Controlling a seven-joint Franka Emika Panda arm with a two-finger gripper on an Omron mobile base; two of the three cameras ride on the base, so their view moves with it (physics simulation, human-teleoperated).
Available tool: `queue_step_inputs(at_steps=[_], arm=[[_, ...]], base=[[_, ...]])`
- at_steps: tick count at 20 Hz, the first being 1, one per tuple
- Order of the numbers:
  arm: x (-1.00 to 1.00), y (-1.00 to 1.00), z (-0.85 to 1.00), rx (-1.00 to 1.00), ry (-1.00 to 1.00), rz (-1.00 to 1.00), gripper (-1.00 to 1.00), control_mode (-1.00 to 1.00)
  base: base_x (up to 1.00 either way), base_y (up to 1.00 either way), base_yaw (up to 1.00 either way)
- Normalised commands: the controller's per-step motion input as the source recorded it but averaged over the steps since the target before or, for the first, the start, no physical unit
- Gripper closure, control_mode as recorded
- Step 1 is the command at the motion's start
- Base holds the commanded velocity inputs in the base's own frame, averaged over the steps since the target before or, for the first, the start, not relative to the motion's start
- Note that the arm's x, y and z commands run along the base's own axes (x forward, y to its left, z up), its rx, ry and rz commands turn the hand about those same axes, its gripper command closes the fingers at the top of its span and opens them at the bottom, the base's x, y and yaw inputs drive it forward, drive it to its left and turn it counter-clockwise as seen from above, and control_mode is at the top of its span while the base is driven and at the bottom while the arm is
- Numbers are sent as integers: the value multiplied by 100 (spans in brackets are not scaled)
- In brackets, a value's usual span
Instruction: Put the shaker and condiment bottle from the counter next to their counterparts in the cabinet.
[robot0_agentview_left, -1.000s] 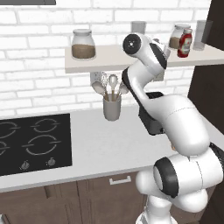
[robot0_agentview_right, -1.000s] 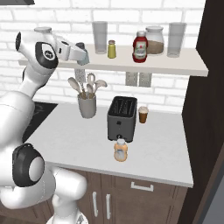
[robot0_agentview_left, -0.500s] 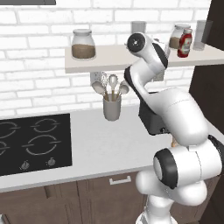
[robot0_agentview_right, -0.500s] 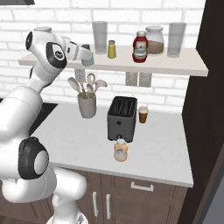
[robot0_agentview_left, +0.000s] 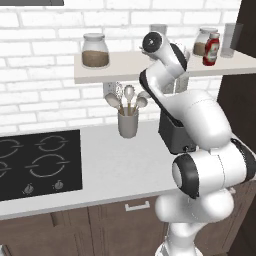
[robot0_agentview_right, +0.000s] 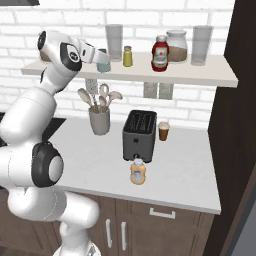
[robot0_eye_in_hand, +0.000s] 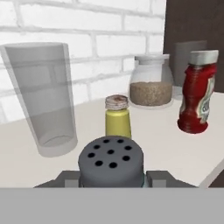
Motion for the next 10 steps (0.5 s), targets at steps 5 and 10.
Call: queue_step_inputs(at_steps=[5,10], arm=[[32,-4,0,0,1,0,100,-100],[23,0,-11,0,0,0,100,-100]], base=[[0,0,0],[0,0,0]])
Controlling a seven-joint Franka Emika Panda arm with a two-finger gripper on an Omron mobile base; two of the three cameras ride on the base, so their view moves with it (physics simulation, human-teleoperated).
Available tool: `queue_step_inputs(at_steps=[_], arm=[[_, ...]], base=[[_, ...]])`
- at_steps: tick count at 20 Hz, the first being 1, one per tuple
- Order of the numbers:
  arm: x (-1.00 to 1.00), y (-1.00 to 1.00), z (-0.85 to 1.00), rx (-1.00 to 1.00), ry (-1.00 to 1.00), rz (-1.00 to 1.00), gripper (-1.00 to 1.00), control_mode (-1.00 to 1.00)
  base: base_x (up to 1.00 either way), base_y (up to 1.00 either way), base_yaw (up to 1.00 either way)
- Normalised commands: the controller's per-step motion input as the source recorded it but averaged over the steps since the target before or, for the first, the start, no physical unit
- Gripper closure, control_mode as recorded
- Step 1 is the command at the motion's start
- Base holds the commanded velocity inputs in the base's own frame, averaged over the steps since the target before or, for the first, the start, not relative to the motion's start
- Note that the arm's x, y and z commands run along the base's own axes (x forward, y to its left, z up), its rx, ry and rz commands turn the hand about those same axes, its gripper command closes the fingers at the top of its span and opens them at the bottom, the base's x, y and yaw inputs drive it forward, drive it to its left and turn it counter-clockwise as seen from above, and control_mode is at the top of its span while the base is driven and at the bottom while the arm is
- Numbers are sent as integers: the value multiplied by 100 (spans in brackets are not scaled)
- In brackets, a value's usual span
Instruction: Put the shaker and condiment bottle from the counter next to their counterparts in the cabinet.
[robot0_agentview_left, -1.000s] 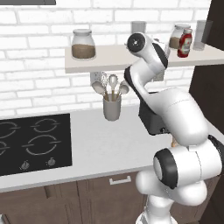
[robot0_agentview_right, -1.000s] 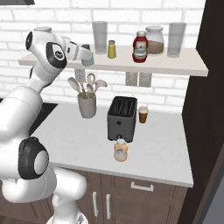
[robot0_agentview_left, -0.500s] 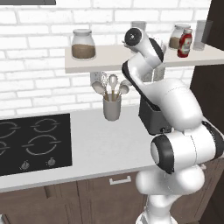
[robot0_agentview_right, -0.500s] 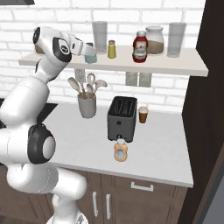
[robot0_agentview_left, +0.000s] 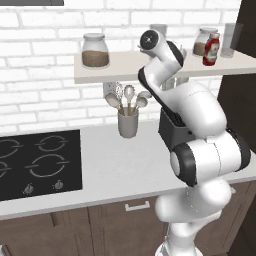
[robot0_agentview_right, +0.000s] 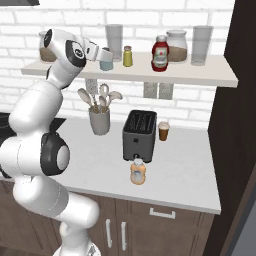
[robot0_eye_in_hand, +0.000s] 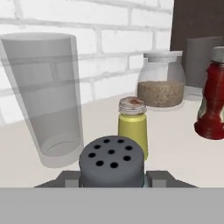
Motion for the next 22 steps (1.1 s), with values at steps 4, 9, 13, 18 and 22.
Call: queue_step_inputs(at_steps=[4,9,13,18,22], arm=[[27,0,-16,0,0,0,100,-100],[24,-1,-20,0,0,0,100,-100],[20,-5,-19,0,0,0,100,-100],[26,-12,-27,0,0,0,100,-100],[30,-12,-27,0,-2,0,100,-100]], base=[[0,0,0],[0,0,0],[0,0,0],[0,0,0],[0,0,0]])
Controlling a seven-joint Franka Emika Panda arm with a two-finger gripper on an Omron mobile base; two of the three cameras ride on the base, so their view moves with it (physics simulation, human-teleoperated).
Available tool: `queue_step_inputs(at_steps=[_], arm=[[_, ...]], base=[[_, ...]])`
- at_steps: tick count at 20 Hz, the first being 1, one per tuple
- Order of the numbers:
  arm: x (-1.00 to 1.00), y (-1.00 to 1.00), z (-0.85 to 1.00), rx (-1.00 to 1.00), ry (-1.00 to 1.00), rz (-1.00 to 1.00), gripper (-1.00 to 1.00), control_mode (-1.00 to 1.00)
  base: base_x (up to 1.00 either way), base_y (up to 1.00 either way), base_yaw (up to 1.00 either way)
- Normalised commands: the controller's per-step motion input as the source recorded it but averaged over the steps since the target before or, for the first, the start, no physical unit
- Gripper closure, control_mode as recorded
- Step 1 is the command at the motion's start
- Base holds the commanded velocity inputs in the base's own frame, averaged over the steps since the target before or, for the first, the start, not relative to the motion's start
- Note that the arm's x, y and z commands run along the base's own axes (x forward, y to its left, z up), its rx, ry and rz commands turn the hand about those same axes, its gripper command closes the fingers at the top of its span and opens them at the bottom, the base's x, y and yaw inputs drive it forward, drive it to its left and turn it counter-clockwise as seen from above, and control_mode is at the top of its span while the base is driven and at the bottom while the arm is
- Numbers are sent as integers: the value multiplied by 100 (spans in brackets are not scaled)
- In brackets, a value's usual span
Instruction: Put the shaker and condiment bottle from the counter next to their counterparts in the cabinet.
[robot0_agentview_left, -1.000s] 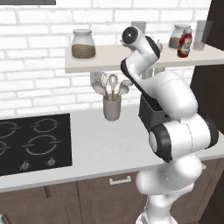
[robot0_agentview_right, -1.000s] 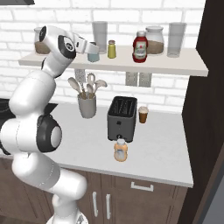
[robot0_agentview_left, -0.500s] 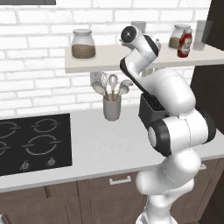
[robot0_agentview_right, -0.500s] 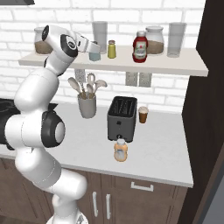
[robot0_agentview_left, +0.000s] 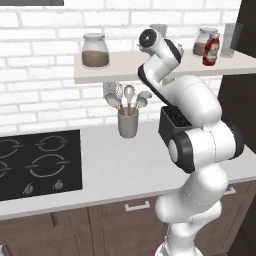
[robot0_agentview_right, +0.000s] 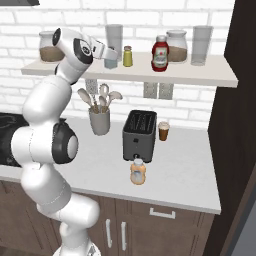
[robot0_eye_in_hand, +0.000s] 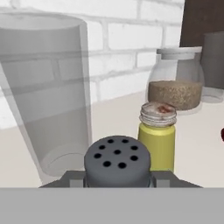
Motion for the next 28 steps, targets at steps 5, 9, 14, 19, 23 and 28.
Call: queue_step_inputs(at_steps=[5,9,14,19,23,28], arm=[[36,-11,-35,0,-7,0,100,-100],[16,-2,-53,0,-6,0,-100,-100],[-16,0,-24,1,0,0,-100,-100],[-53,5,0,4,0,0,-100,-100],[-84,18,9,0,-6,3,-100,-100],[-90,8,12,0,-13,1,-100,-100]], base=[[0,0,0],[0,0,0],[0,0,0],[0,0,0],[0,0,0],[0,0,0]])
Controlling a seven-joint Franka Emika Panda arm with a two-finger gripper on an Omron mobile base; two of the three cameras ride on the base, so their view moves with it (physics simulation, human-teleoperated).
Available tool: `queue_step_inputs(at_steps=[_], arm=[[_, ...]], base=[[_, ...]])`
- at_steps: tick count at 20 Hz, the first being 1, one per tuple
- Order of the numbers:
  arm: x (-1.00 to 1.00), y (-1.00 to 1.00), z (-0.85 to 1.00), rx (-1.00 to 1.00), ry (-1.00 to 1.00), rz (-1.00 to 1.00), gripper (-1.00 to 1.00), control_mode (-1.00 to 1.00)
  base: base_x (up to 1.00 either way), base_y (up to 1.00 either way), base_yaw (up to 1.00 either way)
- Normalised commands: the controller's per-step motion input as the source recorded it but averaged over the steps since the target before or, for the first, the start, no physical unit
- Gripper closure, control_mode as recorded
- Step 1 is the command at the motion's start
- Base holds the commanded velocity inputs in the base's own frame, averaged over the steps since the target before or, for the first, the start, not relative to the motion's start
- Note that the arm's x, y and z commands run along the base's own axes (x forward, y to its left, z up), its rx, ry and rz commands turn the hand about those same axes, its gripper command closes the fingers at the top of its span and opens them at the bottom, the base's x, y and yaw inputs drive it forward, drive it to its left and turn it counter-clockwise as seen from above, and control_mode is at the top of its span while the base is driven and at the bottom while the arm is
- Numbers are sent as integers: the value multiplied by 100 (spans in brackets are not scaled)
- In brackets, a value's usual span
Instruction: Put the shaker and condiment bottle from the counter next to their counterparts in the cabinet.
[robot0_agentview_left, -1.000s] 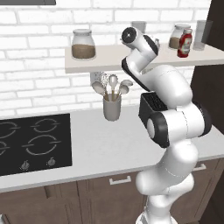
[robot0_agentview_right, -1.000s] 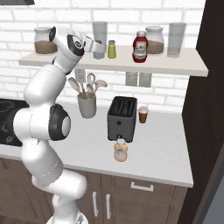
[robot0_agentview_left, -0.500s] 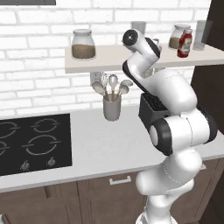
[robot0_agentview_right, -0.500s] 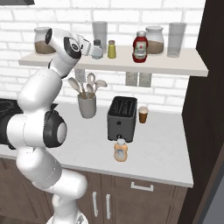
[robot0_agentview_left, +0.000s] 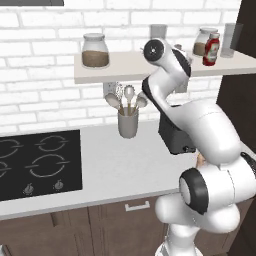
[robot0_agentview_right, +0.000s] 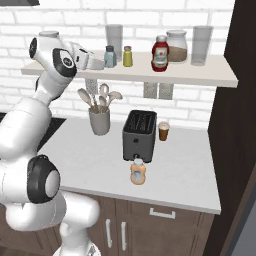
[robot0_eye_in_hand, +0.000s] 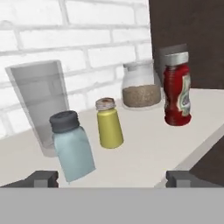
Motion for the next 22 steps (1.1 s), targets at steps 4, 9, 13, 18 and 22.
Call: queue_step_inputs(at_steps=[4,9,13,18,22], arm=[[-95,0,21,0,-29,-5,-100,-100],[-94,0,2,-1,-37,-11,-100,-100],[-76,-4,-27,0,-6,-36,-100,-100],[-50,-24,-58,0,0,-36,-100,-100],[-41,-33,-72,0,0,-39,-100,-100]], base=[[0,0,0],[0,0,0],[0,0,0],[0,0,0],[0,0,0]])
